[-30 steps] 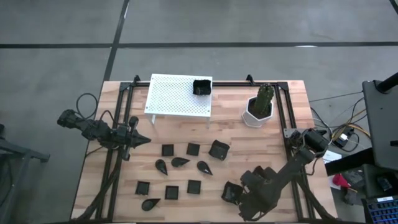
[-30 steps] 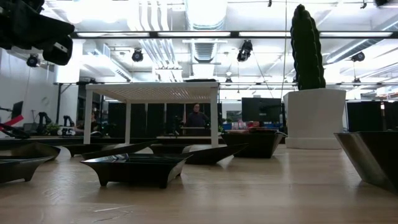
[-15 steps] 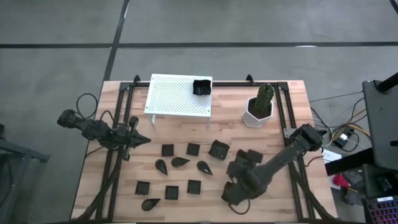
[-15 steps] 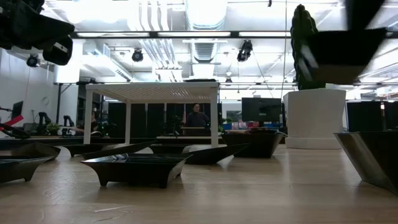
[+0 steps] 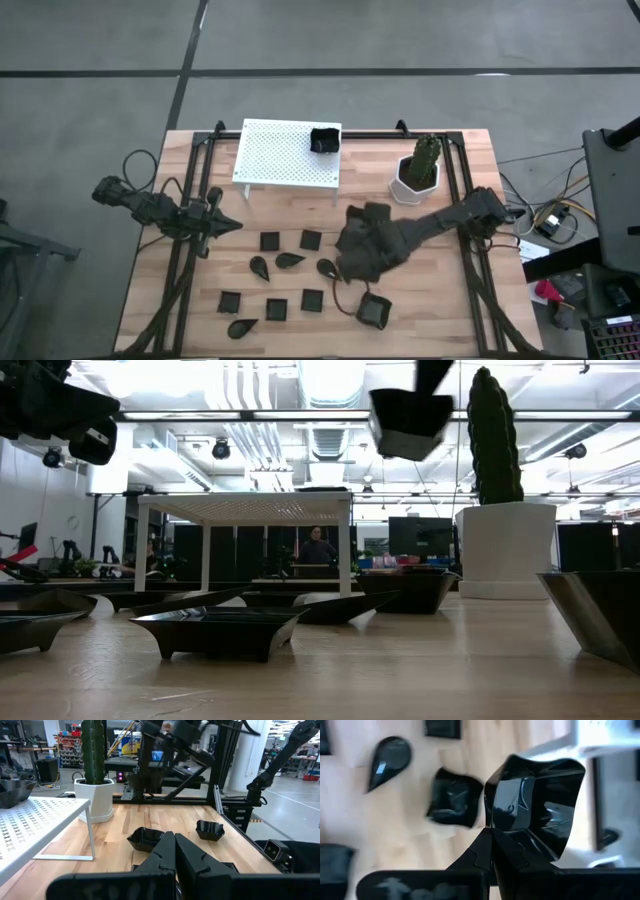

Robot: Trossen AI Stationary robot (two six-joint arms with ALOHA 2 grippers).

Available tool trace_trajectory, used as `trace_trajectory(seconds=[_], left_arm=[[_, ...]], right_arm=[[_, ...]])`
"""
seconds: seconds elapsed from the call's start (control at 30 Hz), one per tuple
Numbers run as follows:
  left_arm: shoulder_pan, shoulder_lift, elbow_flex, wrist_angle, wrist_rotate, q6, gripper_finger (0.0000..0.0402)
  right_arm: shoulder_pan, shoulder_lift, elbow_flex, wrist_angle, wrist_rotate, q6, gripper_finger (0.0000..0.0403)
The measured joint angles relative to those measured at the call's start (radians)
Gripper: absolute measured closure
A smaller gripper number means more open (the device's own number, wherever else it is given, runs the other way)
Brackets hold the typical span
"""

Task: Pick & Place Mini shaped plates
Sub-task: Stack the distorted square plate on top of the other distorted square plate on the shelf

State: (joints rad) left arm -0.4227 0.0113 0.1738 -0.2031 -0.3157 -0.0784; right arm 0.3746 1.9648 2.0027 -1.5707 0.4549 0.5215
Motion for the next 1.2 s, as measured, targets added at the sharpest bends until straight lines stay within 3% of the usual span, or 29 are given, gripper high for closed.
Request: trace_trajectory(seconds=[0.27,0.83,1.2], left_arm=[[0.000,0.000,0.000,0.000,0.000,0.000,0.0401],[0.000,0.000,0.000,0.000,0.000,0.000,0.0401],[0.000,0.000,0.000,0.000,0.000,0.000,0.0401]], right_arm=[[-0.100,-0.010,0.040,0.000,0.130,-0.314,0.0394],[-0.336,-0.032,0.050,0.025,0.273,-0.684,0.0394],[-0.453,-0.032,0.083,0.305,0.267,-0.951,0.0394]])
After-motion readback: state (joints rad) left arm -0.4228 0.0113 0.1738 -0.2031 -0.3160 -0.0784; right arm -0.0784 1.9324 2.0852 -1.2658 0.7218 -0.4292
